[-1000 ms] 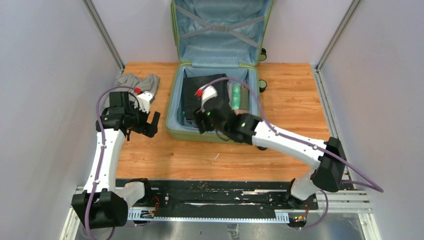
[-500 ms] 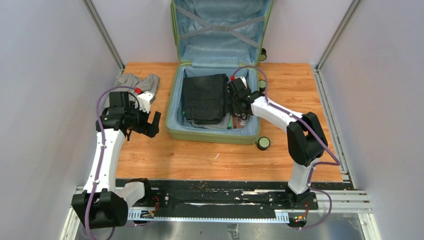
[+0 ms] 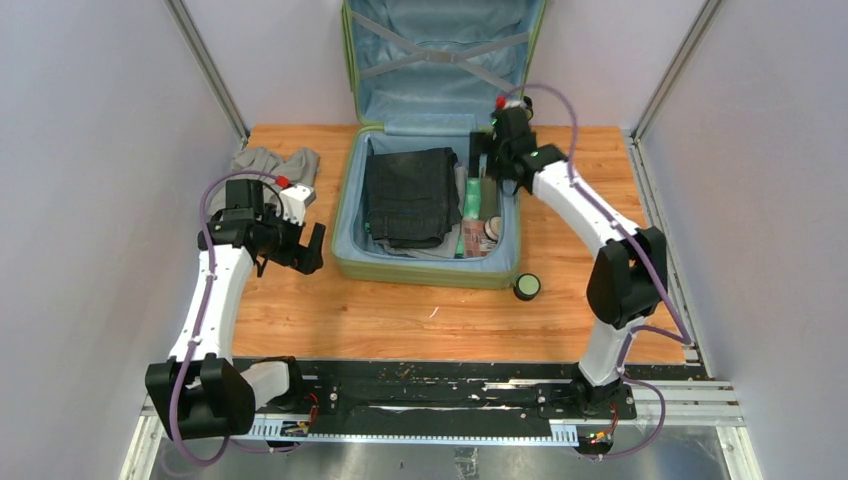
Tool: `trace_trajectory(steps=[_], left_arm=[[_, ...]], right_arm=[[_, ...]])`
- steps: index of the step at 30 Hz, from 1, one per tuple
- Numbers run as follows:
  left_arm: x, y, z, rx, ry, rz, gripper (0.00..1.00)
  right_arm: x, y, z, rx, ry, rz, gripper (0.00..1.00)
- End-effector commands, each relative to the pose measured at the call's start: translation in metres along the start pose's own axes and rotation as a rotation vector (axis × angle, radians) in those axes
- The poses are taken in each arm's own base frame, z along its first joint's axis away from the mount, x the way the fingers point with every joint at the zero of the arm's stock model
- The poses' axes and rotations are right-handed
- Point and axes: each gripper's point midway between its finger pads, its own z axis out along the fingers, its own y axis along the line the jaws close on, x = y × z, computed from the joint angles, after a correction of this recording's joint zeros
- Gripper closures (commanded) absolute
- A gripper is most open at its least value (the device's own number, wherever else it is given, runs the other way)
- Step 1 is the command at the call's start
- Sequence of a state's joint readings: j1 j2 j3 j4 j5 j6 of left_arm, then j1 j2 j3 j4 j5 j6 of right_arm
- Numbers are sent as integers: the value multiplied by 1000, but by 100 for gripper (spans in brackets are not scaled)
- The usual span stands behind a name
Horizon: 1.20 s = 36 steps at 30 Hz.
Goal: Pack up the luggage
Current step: Place the makeup in the luggage, then close the luggage at the center of the board.
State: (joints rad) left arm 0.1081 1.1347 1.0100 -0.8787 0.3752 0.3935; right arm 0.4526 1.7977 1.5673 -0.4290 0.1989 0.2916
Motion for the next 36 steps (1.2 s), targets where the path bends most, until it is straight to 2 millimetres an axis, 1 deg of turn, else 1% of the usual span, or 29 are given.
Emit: trace_trajectory(steps=[1,3,4,5,8,11,12,16,19,24,26,29,30,32,35,36], left_arm=[[1,-4,4,47,13,-1,0],[5,-6,10,67,33,-12,0],[8,-7,13,76,44,-17,0],[11,-7,16,86,55,-21,0],[17,-8,23,109,84,-33,0],[18,-9,29,128,96,-50,0],[17,-9,31,131,95,-55,0],[9,-3,38,116,70,-68,0],[4,0,45,117,63,-89,0],[1,8,64,117,63,-134,0],[-2,11,72,113,61,-156,0],[-7,15,81,109,51,-184,0],[-9,16,83,104,45,-194,0],[-15,18,87,96,33,-201,0],[-23,20,94,75,17,-208,0],[-25,22,96,68,16,-211,0]], right_arm=[[-131,-44,-40,-33,-276,161,1],[-170,-64,-40,-29,-349,219,4],[-185,-72,-35,-27,-379,232,6],[-197,-81,-25,-15,-405,233,8],[-235,-86,-14,-14,-519,185,11],[-260,-88,-2,-6,-627,131,14],[-271,-87,-1,-8,-684,121,15],[-293,-87,7,-8,-817,90,19],[-306,-92,11,14,-882,83,23],[-321,-91,15,2,-975,74,37],[-323,-87,17,-22,-988,67,48],[-323,-79,14,-69,-998,63,66],[-322,-77,13,-83,-996,64,73],[-318,-68,10,-136,-991,53,84],[-309,-61,3,-186,-985,60,98],[-305,-60,2,-195,-978,65,100]])
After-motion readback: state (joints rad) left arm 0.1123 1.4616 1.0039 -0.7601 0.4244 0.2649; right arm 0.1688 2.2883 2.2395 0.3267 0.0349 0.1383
